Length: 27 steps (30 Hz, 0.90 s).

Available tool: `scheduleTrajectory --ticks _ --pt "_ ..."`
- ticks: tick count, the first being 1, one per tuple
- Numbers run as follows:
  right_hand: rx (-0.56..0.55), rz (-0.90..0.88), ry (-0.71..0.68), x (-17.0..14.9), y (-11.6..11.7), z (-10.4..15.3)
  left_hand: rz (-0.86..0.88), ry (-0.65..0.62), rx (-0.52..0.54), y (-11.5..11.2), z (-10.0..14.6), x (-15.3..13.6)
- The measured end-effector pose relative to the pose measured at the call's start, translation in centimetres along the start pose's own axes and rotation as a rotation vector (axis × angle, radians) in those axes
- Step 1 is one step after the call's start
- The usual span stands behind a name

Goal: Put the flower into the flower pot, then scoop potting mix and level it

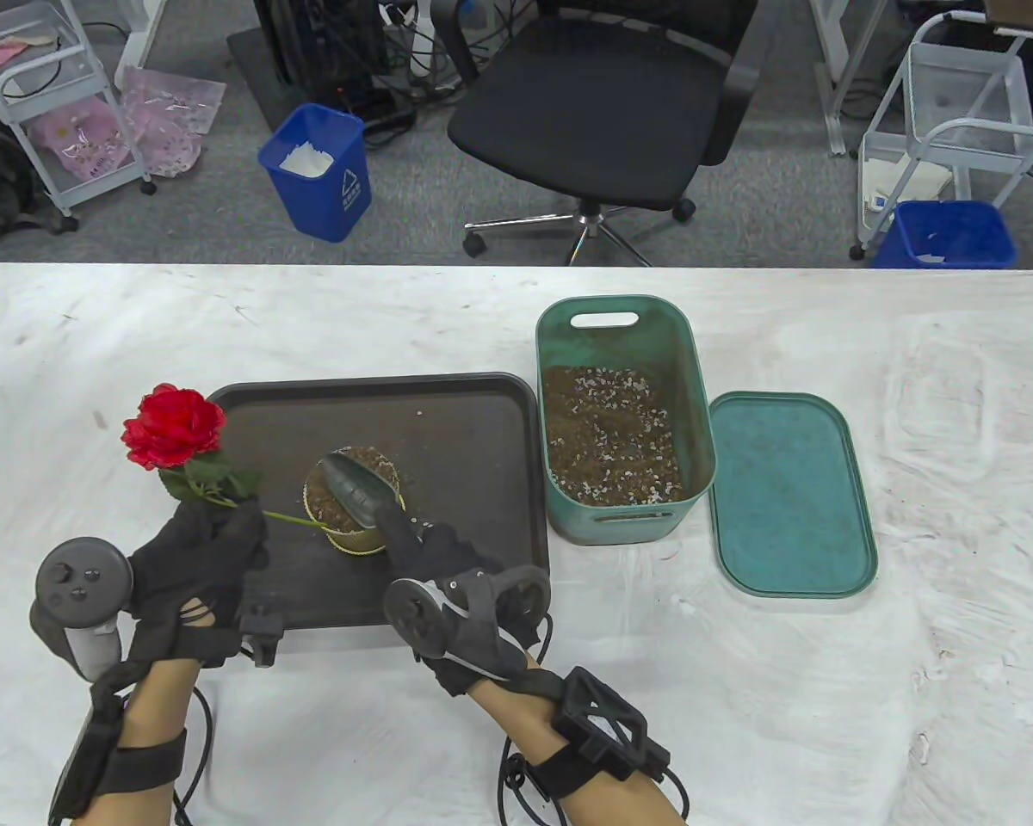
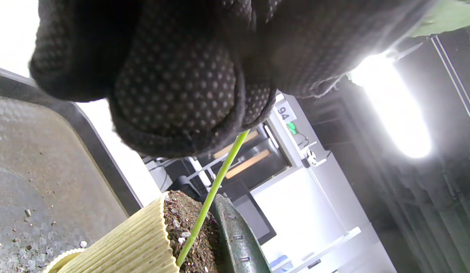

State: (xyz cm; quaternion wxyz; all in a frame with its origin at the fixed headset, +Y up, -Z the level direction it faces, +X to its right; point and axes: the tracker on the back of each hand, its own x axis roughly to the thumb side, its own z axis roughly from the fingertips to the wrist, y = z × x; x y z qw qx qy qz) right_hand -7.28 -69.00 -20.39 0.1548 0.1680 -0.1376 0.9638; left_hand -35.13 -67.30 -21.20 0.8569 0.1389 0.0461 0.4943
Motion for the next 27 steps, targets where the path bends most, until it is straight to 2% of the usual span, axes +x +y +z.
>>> scheduleTrajectory --ticks 3,5,6,8,13,19,22,27 --pt "-0.091 -0.157 0.071 -0.7 -0.3 0.3 0.000 0.001 0.001 0.0 0.0 -0.1" --pt "-0.064 -0.195 0.102 -1.0 -0.2 0.2 0.004 0.004 0.002 0.0 0.0 -0.1" --pt "0.004 -0.185 0.113 -1.2 0.1 0.1 0.006 0.007 0.002 0.0 -0.1 -0.2" --pt "0.049 -0.217 0.125 -1.6 0.5 0.1 0.009 0.009 0.002 0.0 0.0 -0.2" --pt "0.070 -0.468 0.242 -3.1 -0.7 -1.0 0.003 0.005 0.000 0.1 -0.1 -0.2" --pt "0.242 -0.381 0.304 -3.1 -3.1 -5.0 0.011 0.010 -0.002 0.1 -0.1 -0.2" --pt "0.345 -0.306 0.310 -2.9 -3.3 -5.7 0.012 0.012 -0.003 0.1 -0.1 -0.2" --pt "0.314 -0.321 0.279 -2.7 -3.9 -6.2 0.008 0.009 -0.005 0.1 -0.1 -0.2"
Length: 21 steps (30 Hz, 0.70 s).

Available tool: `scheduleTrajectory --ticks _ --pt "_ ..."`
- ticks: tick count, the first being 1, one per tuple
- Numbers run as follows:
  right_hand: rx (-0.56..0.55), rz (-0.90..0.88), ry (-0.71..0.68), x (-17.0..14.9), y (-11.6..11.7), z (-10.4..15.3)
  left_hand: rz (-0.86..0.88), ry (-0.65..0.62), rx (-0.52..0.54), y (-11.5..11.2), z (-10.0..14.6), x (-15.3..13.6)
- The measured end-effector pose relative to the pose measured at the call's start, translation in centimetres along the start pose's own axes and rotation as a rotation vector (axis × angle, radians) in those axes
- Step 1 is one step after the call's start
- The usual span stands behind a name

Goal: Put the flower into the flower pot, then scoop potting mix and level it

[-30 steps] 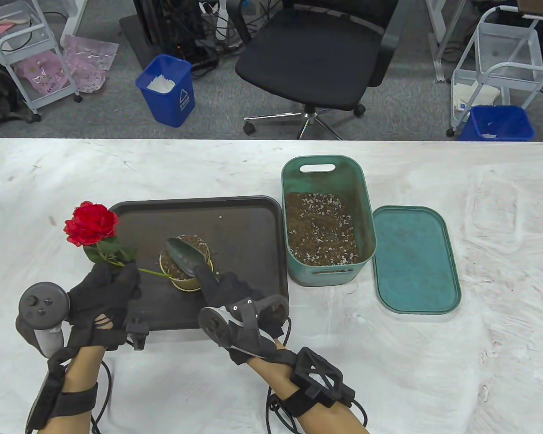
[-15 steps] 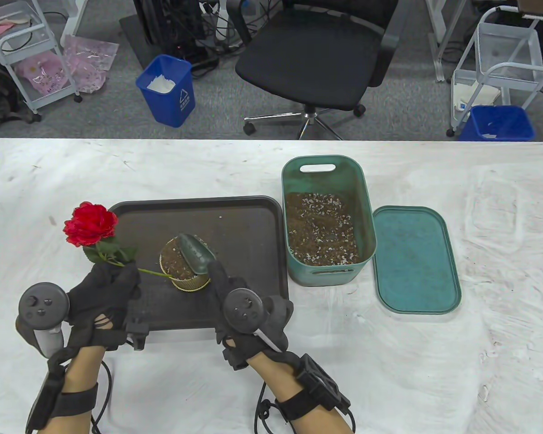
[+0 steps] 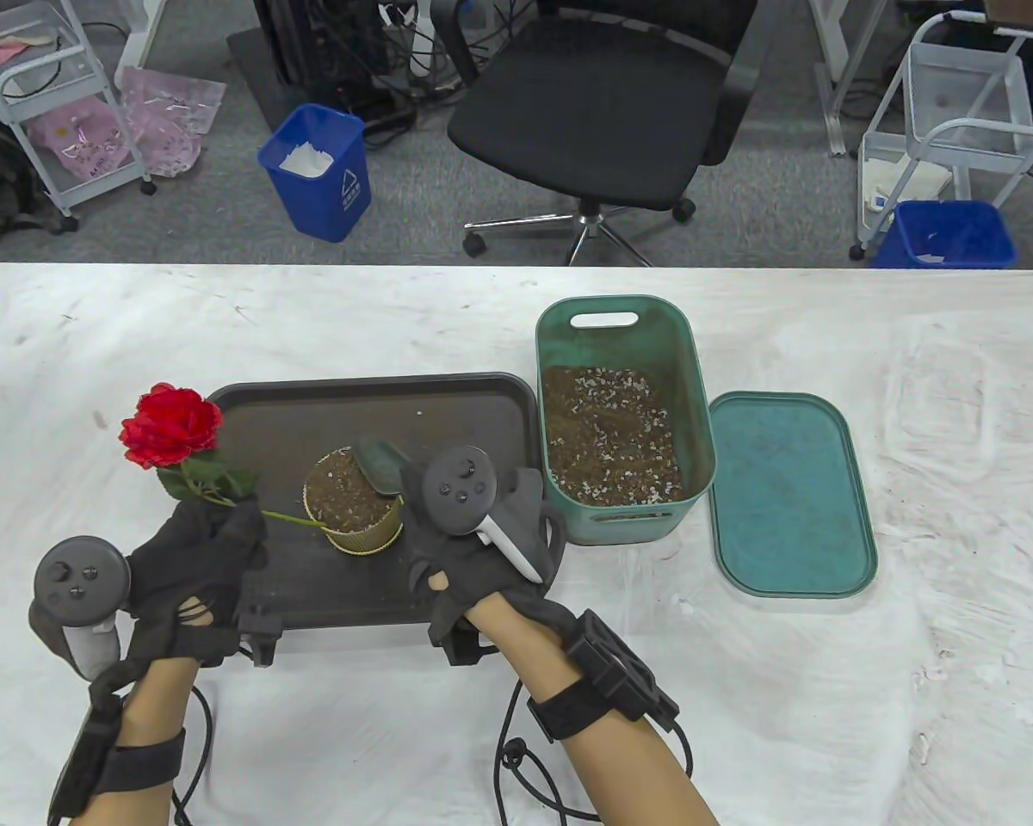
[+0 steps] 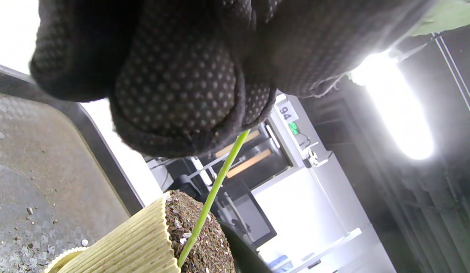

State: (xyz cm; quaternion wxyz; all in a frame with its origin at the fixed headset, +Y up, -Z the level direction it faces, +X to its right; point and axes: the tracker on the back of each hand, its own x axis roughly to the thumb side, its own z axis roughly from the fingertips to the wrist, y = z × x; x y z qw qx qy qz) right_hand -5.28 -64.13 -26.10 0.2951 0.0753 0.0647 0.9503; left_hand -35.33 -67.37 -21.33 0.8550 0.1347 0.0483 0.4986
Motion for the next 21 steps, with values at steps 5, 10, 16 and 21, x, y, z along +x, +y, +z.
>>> scheduleTrajectory --ticks 5,10,16,21 --pt "-0.006 0.101 -0.071 2.1 0.4 -0.7 0.003 0.008 0.005 0.1 0.1 -0.2" --pt "0.019 0.205 -0.106 2.9 1.0 -0.6 -0.012 -0.005 0.002 0.1 0.1 0.1" --pt "-0.029 0.261 -0.180 4.7 1.4 0.2 -0.001 -0.002 0.000 0.0 0.1 0.1" --pt "-0.056 0.383 -0.202 5.1 2.3 0.8 0.001 -0.002 0.000 0.0 0.1 0.1"
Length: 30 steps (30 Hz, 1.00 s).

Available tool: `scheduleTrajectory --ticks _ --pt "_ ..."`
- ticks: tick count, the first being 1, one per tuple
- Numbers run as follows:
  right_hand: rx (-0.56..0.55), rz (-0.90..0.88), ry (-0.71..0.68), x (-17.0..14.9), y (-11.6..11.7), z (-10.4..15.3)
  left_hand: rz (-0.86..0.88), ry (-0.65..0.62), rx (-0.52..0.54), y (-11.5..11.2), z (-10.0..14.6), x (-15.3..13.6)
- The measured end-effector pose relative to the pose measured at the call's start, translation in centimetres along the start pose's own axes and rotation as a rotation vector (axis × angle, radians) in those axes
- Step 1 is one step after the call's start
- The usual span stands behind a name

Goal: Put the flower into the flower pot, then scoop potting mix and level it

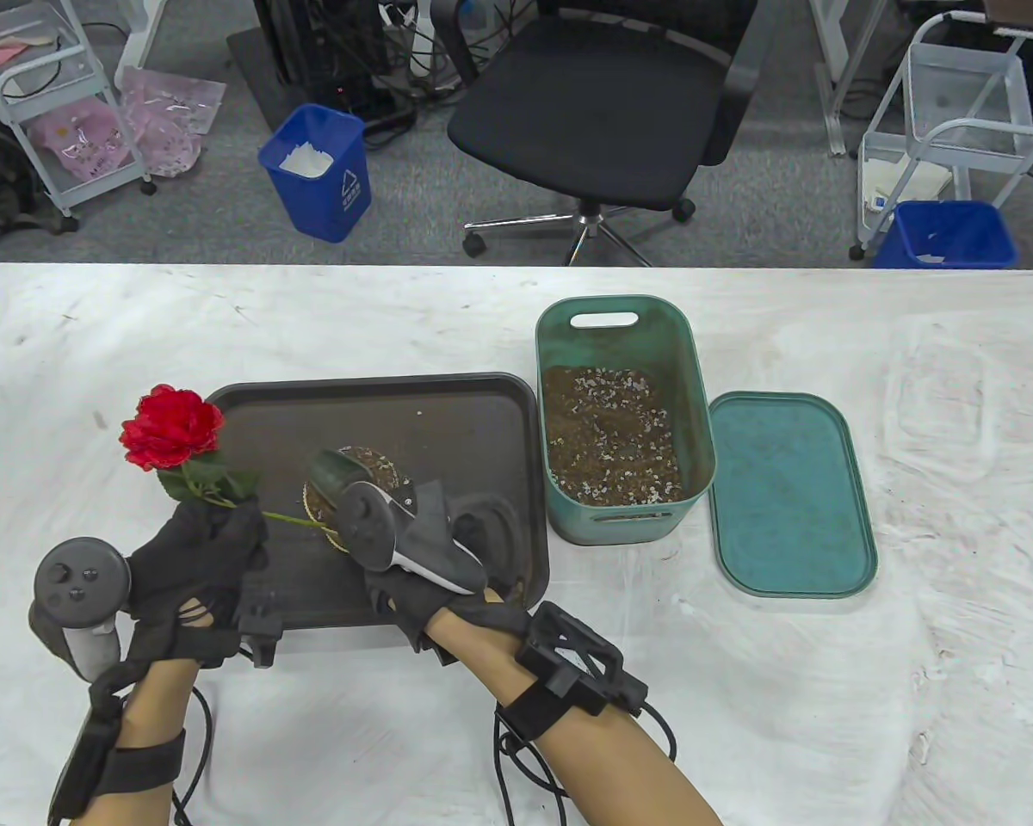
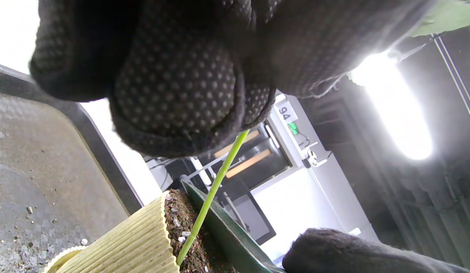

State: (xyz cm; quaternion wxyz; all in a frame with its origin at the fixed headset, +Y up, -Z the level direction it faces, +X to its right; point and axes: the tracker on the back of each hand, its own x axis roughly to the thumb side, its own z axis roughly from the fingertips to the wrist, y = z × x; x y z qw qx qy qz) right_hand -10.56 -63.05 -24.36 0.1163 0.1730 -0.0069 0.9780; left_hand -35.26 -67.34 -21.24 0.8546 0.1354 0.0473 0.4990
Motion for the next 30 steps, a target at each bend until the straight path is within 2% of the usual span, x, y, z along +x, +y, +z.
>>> scheduleTrajectory --ticks 4,6,10,17,21,23,24,27,30 --pt "-0.053 0.028 -0.033 0.8 -0.4 0.7 -0.006 -0.003 0.001 0.0 0.0 0.0" --pt "-0.009 0.106 -0.040 1.1 -0.1 0.8 -0.005 -0.002 0.002 0.0 0.0 -0.1" --pt "-0.110 0.107 -0.088 1.4 -0.1 1.7 -0.005 0.000 0.003 0.0 0.0 0.0" --pt "-0.142 0.262 -0.148 1.7 1.8 3.4 -0.005 -0.002 0.002 0.0 0.0 -0.1" --pt "-0.202 0.207 -0.175 1.4 1.9 3.8 -0.008 -0.004 0.002 0.0 0.0 0.0" --pt "-0.136 0.259 -0.159 1.3 2.2 3.7 -0.007 -0.004 0.002 0.0 0.0 -0.1" --pt "-0.162 0.254 -0.162 1.1 2.1 3.9 -0.006 -0.005 0.002 0.0 0.0 -0.1" --pt "-0.228 0.134 -0.123 0.4 1.0 3.7 -0.005 -0.003 0.002 0.0 0.0 -0.1" --pt "-0.180 0.070 -0.065 -0.4 0.9 2.9 -0.005 0.000 0.004 0.0 0.1 -0.1"
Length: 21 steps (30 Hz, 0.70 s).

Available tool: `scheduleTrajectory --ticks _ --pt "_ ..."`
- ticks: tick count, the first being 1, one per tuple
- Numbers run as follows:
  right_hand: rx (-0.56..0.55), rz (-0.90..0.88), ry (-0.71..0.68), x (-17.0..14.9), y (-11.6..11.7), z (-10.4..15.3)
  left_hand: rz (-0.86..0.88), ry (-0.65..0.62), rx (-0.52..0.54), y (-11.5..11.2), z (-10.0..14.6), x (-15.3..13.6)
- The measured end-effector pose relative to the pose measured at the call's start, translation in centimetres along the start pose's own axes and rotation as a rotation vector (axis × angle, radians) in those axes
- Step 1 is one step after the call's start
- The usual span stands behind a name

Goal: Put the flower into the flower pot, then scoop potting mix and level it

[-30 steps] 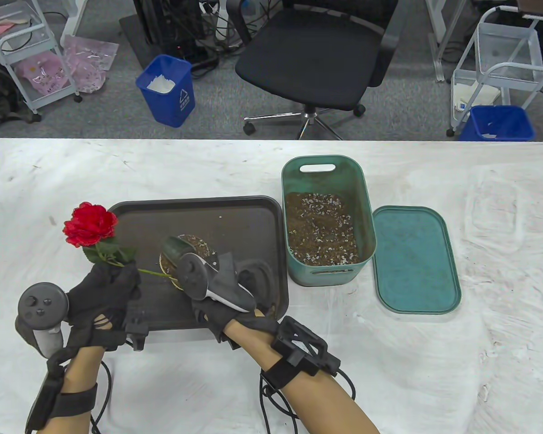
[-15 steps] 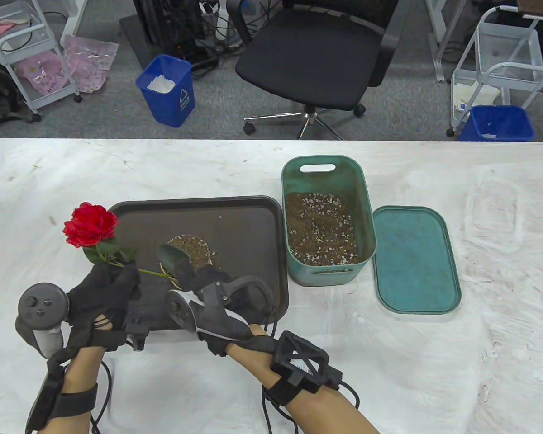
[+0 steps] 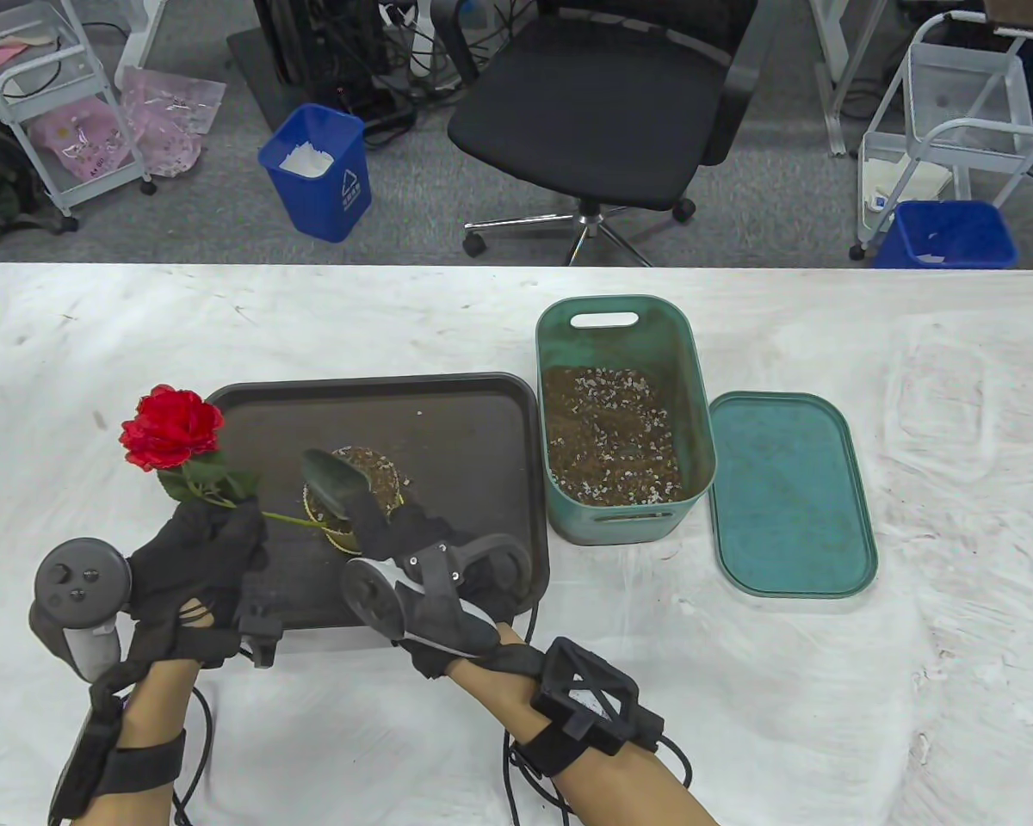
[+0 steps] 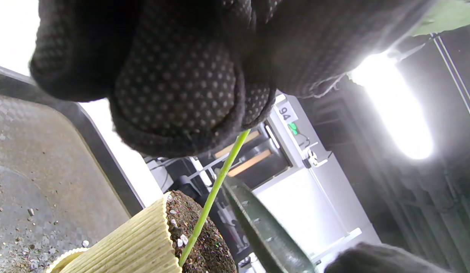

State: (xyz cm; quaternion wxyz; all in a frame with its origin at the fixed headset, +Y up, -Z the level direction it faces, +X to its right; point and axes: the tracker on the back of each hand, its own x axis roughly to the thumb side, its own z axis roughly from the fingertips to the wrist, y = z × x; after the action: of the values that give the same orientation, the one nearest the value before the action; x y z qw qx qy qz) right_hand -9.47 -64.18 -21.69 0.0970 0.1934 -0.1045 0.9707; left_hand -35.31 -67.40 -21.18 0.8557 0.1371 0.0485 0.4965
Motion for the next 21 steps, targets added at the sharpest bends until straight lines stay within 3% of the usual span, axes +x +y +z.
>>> scheduleTrajectory --ticks 3,9,12,14,18,21 --pt "0.107 0.015 0.022 -0.6 0.8 -0.2 0.000 -0.002 -0.001 0.0 0.0 0.0" --pt "0.025 -0.156 0.110 -2.3 0.5 -0.2 0.002 -0.001 -0.001 0.0 0.0 0.0" --pt "0.035 -0.205 0.141 -3.1 1.2 0.0 0.001 0.000 -0.001 0.0 0.0 0.0" --pt "0.100 -0.197 0.149 -3.3 2.1 0.2 -0.001 -0.001 -0.001 0.0 0.0 0.0" --pt "0.059 -0.261 0.169 -3.6 2.7 0.9 -0.002 -0.002 0.000 0.0 0.0 0.0" --pt "-0.048 -0.342 0.173 -3.5 2.8 2.0 -0.003 -0.001 0.001 0.0 0.0 0.0"
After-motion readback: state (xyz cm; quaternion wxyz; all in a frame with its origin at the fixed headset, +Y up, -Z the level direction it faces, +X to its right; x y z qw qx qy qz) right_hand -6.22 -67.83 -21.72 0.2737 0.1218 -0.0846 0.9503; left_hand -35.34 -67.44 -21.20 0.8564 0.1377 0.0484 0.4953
